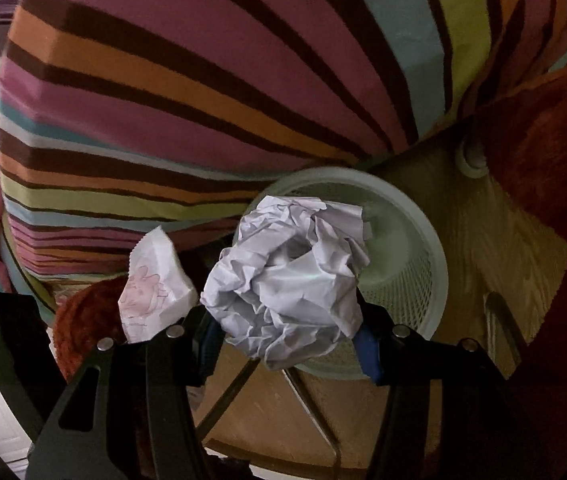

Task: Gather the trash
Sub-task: 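Carry the packet and crumpled paper ball over the wastebasket with both tools, then open both tools to drop the packet and paper into the wastebasket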

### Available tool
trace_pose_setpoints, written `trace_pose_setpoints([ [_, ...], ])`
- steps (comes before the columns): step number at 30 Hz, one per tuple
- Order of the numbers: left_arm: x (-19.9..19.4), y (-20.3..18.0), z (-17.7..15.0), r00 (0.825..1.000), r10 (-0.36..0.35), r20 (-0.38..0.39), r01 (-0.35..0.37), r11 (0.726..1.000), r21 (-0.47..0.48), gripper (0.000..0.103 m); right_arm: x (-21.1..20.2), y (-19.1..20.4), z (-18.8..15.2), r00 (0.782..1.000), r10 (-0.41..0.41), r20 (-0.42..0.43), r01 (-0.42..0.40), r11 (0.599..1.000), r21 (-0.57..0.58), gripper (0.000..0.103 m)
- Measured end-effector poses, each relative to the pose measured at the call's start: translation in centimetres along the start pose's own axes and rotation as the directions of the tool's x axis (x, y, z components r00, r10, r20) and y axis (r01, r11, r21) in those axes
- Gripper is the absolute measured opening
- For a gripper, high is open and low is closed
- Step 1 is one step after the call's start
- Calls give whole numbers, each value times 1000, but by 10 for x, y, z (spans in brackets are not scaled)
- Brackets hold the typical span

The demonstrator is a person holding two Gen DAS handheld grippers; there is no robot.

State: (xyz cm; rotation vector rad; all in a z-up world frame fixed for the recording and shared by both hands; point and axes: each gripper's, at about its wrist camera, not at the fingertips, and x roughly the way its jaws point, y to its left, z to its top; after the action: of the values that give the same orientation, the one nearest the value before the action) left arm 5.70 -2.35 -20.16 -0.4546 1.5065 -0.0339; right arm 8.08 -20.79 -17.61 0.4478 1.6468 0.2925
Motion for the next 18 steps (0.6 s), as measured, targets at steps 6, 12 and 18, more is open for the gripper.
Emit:
trace_pose_setpoints([
  [6,16,1,3,998,7,-58,-8,1000,-29,70,17,6,-1,998,-42,-55,43,999,9,53],
  [12,26,12,4,994,11,-109,-17,998,-57,70,26,4,1,993,-68,-98,71,997,22,53],
  [18,40,14,4,988,25,-154,-34,998,-55,70,36,1,3,988,-84,-127,88,996,29,53],
])
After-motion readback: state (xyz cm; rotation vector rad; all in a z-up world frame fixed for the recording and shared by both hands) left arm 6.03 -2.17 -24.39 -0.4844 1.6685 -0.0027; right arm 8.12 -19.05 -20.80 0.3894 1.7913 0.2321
